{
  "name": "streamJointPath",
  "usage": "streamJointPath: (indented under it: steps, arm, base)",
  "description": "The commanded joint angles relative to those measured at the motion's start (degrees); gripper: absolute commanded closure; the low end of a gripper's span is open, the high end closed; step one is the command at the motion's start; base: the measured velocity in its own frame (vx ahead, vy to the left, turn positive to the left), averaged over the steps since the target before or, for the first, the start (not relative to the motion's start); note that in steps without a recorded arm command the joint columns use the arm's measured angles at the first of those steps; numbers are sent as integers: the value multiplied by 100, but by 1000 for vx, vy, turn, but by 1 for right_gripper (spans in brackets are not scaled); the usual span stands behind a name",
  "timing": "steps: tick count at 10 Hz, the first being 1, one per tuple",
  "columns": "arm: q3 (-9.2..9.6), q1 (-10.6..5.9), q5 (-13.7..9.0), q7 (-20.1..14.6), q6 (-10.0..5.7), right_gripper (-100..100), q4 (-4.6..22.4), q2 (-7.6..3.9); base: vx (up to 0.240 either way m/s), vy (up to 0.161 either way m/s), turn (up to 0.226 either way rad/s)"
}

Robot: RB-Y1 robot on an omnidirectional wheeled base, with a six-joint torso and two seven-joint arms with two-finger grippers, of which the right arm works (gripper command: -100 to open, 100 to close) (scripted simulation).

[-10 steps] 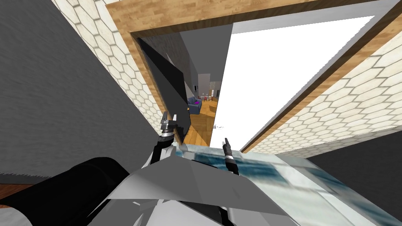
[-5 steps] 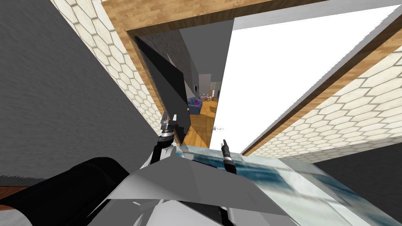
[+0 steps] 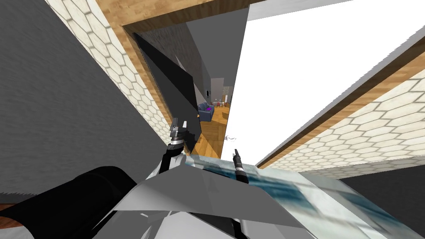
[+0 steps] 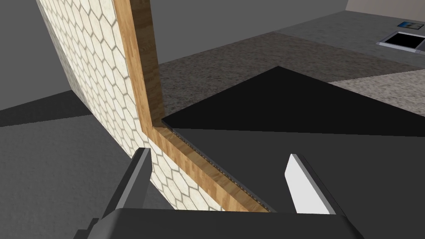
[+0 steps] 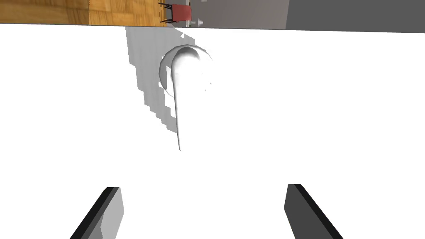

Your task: Push the door open

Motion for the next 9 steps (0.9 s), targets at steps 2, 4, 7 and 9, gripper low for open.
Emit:
streamJointPath:
  steps: [2,4,7,9]
  arm:
    - [7,-28,1,0,0,-100,85,5]
    - [-30,-100,-15,13,-19,-100,187,-71]
    - [-77,-185,-36,31,-44,-100,303,-71]
    - [-106,-238,-49,42,-60,-100,376,-24]
  base:
    - [90,-29,23]
    - [153,13,21]
    - [203,0,22]
    - [194,2,20]
